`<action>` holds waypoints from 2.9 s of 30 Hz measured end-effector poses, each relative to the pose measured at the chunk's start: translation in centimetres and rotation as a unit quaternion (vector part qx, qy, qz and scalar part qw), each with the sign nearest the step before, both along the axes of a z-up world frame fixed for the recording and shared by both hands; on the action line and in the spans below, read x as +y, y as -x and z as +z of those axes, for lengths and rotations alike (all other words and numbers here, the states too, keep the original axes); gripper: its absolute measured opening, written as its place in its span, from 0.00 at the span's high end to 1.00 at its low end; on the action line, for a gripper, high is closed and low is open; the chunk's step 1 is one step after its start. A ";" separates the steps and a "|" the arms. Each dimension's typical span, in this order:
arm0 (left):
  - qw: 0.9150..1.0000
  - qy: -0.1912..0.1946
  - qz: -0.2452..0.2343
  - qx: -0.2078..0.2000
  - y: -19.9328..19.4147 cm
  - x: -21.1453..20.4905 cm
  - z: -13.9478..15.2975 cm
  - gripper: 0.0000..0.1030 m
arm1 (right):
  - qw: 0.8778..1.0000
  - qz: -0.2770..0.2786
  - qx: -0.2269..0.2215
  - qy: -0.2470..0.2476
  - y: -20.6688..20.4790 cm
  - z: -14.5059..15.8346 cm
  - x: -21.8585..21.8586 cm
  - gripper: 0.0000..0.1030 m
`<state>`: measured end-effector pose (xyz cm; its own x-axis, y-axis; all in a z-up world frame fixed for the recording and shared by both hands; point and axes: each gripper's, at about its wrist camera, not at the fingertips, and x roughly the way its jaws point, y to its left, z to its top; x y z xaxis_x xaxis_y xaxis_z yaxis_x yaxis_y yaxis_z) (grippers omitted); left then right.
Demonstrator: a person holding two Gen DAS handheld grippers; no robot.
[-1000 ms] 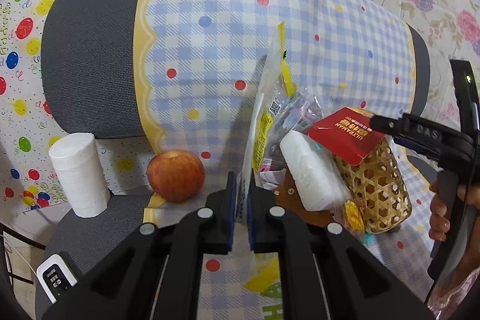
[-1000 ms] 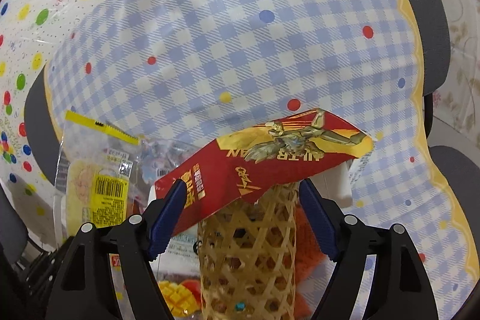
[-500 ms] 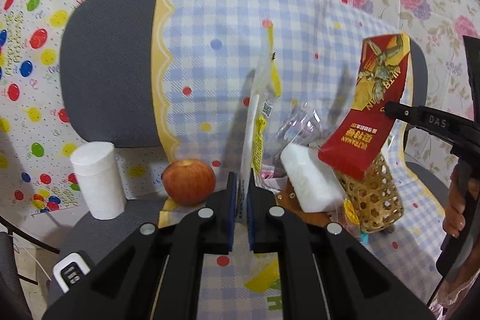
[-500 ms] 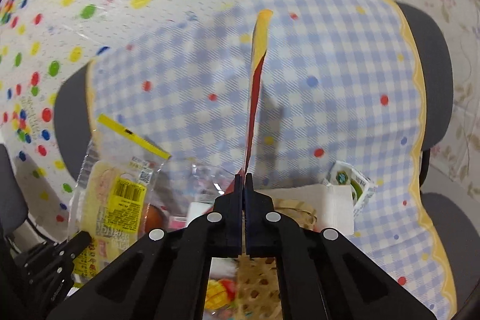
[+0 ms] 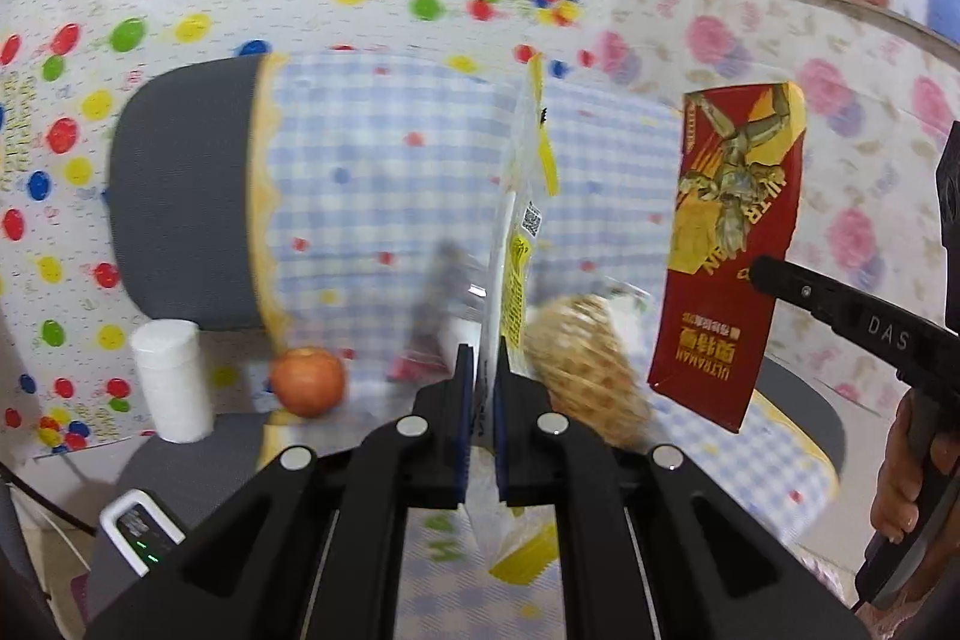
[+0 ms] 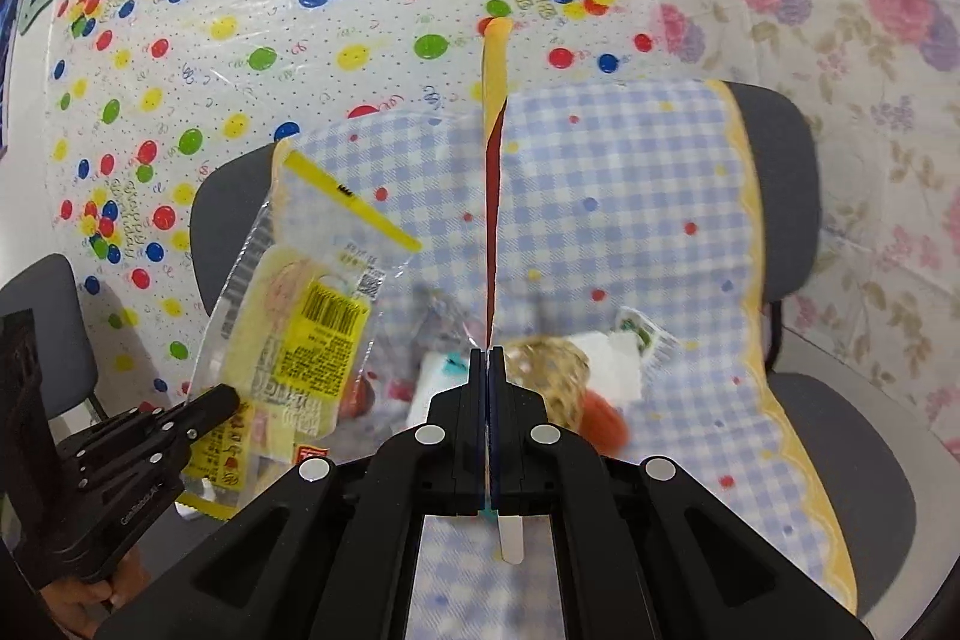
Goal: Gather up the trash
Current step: 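Carry both items over the pink trash bin and open both grippers, then move both open grippers back over the items on the chair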
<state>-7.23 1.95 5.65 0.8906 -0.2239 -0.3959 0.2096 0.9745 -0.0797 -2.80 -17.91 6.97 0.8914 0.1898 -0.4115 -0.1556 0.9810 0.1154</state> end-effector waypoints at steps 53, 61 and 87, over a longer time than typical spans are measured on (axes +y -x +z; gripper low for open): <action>0.927 -0.044 -0.350 0.131 9.7 -24.6 -12.4 0.65 | 0.925 -0.357 0.132 -0.008 26.5 -14.3 -18.9 0.88; 0.951 -0.060 -0.287 0.098 8.0 -21.5 -10.8 0.64 | 0.942 -0.324 0.091 0.003 24.5 -11.4 -17.3 0.88; 0.994 -0.023 -0.035 0.105 -2.1 -4.2 -7.9 0.54 | 0.987 -0.144 0.065 0.040 8.5 -7.1 -7.6 0.72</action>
